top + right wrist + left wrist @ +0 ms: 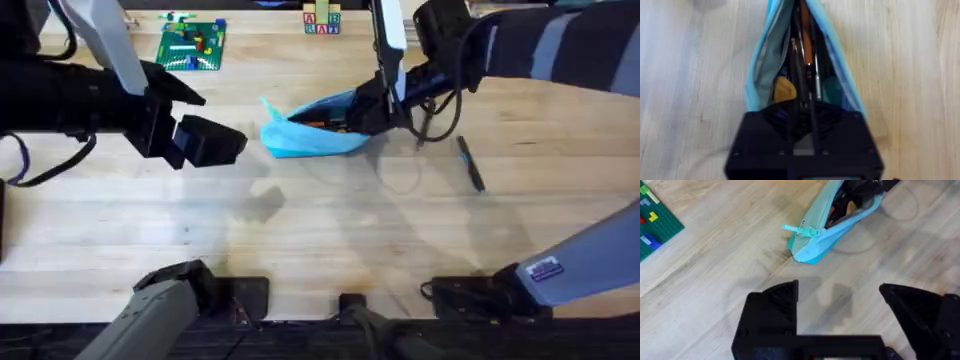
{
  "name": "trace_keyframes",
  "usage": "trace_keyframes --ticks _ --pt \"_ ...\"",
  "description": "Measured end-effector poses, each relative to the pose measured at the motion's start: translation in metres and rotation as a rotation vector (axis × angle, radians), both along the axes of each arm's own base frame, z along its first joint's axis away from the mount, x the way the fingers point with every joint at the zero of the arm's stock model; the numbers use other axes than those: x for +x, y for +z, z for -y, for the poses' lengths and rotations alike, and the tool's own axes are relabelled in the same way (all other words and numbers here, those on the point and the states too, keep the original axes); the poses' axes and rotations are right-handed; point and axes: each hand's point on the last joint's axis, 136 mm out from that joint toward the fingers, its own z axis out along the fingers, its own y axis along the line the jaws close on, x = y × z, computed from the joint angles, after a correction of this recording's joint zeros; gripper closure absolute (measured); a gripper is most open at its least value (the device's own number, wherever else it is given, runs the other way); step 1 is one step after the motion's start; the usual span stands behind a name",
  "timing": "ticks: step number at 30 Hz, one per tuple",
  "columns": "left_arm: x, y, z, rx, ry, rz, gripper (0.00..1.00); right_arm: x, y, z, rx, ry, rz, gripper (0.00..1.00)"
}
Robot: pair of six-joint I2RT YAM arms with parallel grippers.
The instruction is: Unzip the bag, pick up the pens from the table one at a time and place them inside, then zip the bag closed.
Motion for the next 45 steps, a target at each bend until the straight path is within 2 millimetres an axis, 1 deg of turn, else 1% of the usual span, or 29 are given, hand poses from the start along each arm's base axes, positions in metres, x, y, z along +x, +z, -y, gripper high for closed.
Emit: trace_keyframes --ticks 1,4,5,7,15,17,19,24,30,35,37,38,44,45 --pt "0.0 0.0 0.0 0.0 0.0 0.0 0.005 0.0 0.0 0.0 0.0 0.001 0.003 0.535" --pt "0.0 0.0 0.0 0.0 0.0 0.0 0.005 0.001 0.001 0.0 0.002 0.001 0.005 0.112" --pt "0.0 0.0 0.0 0.0 0.0 0.0 0.005 0.001 0.001 0.0 0.002 0.003 0.008 0.032" --pt "0.0 0.0 0.0 0.0 0.0 0.0 0.005 0.002 0.002 -0.001 0.003 0.002 0.008 0.009" --pt "0.0 0.0 0.0 0.0 0.0 0.0 0.005 0.002 0.002 -0.001 0.004 -0.01 -0.002 0.005" --pt "0.0 0.0 0.0 0.0 0.0 0.0 0.006 0.002 0.005 0.0 0.006 -0.027 -0.011 0.005" --pt "0.0 0.0 0.0 0.0 0.0 0.0 0.006 0.003 0.014 0.001 0.005 -0.058 -0.013 0.005" --pt "0.0 0.0 0.0 0.0 0.0 0.0 0.006 0.007 0.045 0.008 0.0 -0.17 0.009 0.006" --pt "0.0 0.0 0.0 0.0 0.0 0.0 0.006 0.01 0.072 0.015 0.004 -0.287 0.022 0.005" --pt "0.0 0.0 0.0 0.0 0.0 0.0 0.006 0.007 0.095 0.022 0.019 -0.385 0.014 0.005" --pt "0.0 0.0 0.0 0.0 0.0 0.0 0.006 0.003 0.102 0.026 0.022 -0.423 -0.001 0.005" --pt "0.0 0.0 0.0 0.0 0.0 0.0 0.006 -0.007 0.112 0.03 0.028 -0.472 -0.032 0.005" --pt "0.0 0.0 0.0 0.0 0.0 0.0 0.004 -0.026 0.129 0.037 0.048 -0.549 -0.097 0.005" --pt "0.0 0.0 0.0 0.0 0.0 -0.001 0.005 -0.031 0.139 0.043 0.058 -0.609 -0.11 0.005"
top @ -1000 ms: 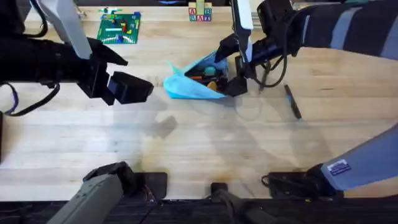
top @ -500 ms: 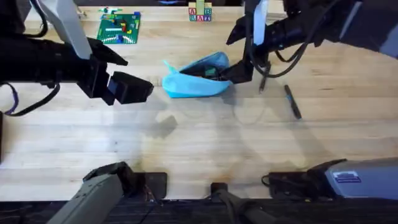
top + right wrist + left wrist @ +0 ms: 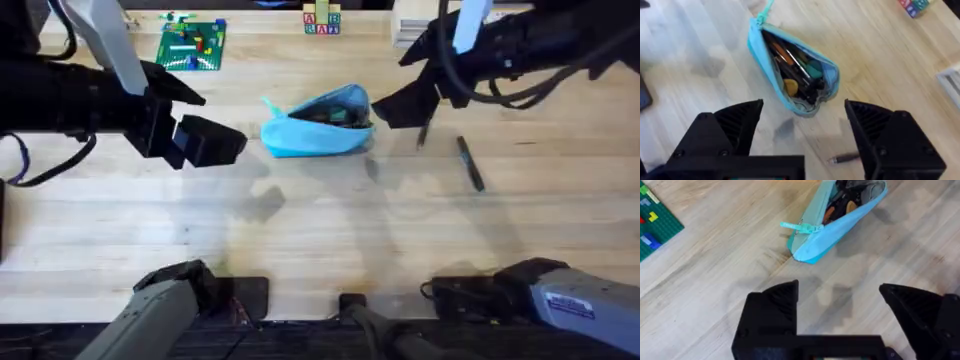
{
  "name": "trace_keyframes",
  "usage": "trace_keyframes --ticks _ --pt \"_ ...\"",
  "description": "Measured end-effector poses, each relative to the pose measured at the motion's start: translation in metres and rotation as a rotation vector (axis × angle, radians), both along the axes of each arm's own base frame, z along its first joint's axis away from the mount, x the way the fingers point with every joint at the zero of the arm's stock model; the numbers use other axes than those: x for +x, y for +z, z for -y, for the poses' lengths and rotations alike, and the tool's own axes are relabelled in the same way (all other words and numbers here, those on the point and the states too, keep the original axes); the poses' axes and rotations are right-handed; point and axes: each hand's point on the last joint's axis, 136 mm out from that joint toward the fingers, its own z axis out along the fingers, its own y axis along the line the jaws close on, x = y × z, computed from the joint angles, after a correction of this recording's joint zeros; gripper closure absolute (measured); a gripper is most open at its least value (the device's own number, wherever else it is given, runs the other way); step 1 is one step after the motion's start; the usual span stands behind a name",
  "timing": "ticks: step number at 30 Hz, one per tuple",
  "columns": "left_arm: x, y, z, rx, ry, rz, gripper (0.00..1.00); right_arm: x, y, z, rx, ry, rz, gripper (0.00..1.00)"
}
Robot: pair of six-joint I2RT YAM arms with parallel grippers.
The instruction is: Unzip the bag, pick up the pens from the table one at a time and place them inside, then zip the bag closed.
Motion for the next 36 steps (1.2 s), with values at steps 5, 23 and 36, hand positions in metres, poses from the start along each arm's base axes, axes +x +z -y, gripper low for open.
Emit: trace_keyframes --ticks 5,23,36 --pt "0.0 0.0 0.0 0.0 0.0 0.0 0.005 -0.001 0.014 0.027 -0.024 -0.222 -0.01 0.005" --pt "0.0 0.0 0.0 0.0 0.0 0.0 0.006 -0.06 -0.002 0.131 -0.309 -0.761 -0.154 0.005" --pt "0.0 0.0 0.0 0.0 0.0 0.001 0.006 -0.081 -0.012 0.148 -0.355 -0.88 -0.245 0.005"
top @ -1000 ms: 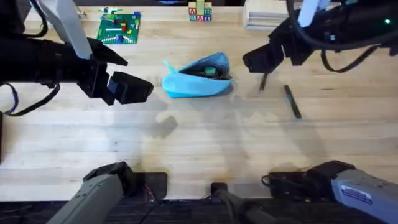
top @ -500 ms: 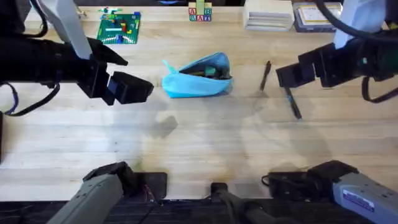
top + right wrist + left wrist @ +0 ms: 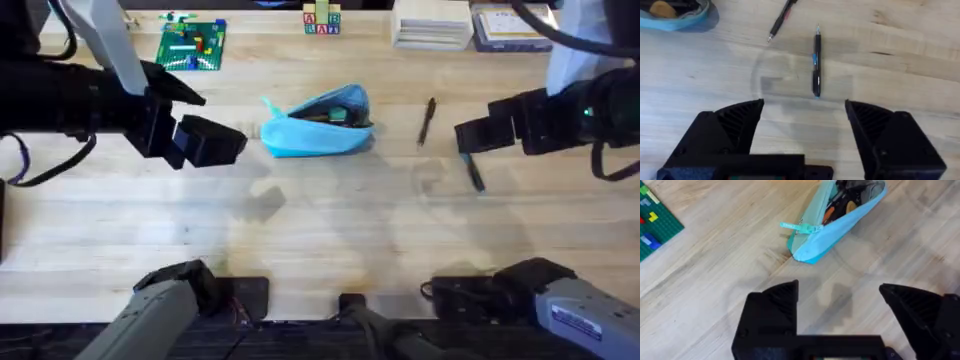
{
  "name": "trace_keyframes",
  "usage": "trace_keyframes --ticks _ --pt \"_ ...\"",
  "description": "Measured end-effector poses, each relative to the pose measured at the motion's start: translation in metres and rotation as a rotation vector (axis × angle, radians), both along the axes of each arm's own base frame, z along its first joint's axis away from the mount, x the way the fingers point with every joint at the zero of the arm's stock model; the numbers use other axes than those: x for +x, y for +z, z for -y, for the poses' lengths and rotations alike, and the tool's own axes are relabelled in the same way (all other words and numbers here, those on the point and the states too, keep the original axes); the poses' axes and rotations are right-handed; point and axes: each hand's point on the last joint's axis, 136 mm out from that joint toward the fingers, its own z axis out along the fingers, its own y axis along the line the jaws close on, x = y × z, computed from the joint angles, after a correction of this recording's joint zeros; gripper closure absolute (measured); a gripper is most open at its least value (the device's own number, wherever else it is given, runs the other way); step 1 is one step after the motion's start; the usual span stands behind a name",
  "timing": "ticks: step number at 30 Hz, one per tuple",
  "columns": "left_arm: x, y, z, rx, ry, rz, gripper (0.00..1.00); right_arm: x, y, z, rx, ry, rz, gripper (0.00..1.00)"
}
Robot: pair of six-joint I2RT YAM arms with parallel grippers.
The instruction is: Unzip the bag, pick up the pens from the table one at a time and place them inside, then zip the bag closed.
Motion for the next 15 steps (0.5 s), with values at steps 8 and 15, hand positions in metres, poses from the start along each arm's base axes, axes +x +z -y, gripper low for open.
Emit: trace_keyframes --ticks 8,15 --pt "0.0 0.0 0.0 0.0 0.0 0.0 0.006 -0.007 -0.004 0.028 -0.005 -0.123 -0.04 0.005" --pt "0.0 0.0 0.0 0.0 0.0 0.0 0.006 -0.009 -0.009 0.05 0.034 -0.224 -0.07 0.005"
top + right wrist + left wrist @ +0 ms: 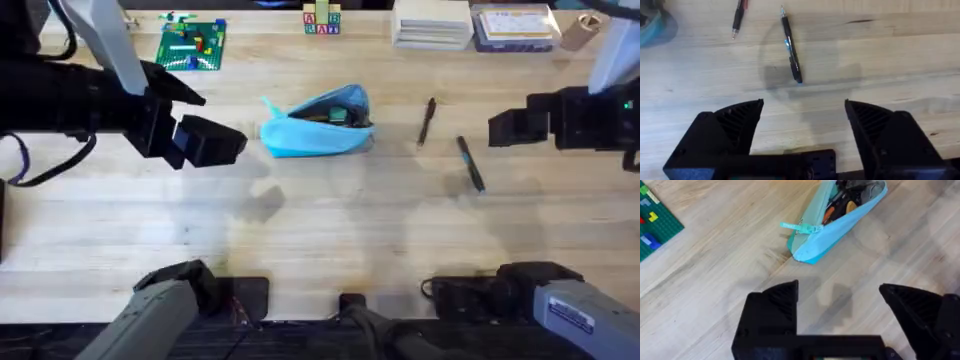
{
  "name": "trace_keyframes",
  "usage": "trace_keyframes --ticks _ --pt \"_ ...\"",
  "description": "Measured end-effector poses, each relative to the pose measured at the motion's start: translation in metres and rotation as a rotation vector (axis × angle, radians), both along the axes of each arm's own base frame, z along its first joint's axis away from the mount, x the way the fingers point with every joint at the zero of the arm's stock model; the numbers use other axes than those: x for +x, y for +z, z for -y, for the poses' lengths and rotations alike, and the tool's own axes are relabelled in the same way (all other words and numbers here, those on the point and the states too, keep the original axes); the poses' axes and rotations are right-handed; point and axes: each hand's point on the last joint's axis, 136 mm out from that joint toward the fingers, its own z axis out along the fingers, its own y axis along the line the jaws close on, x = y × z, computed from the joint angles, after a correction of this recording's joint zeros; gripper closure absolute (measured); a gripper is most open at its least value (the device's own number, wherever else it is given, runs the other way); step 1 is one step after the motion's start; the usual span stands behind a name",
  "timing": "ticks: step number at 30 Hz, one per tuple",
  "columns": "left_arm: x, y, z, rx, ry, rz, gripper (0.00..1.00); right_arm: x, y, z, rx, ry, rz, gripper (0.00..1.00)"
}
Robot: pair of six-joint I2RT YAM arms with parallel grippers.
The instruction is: Unzip the bag, pick up the pens from the table one at a time and place them inside, then zip the bag closed.
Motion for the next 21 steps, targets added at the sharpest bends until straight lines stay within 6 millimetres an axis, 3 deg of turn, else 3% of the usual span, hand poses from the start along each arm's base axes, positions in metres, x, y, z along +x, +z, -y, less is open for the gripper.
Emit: trace_keyframes --ticks 21 --pt "0.0 0.0 0.0 0.0 0.0 0.0 0.006 0.041 -0.054 -0.014 0.085 0.155 -0.182 0.004"
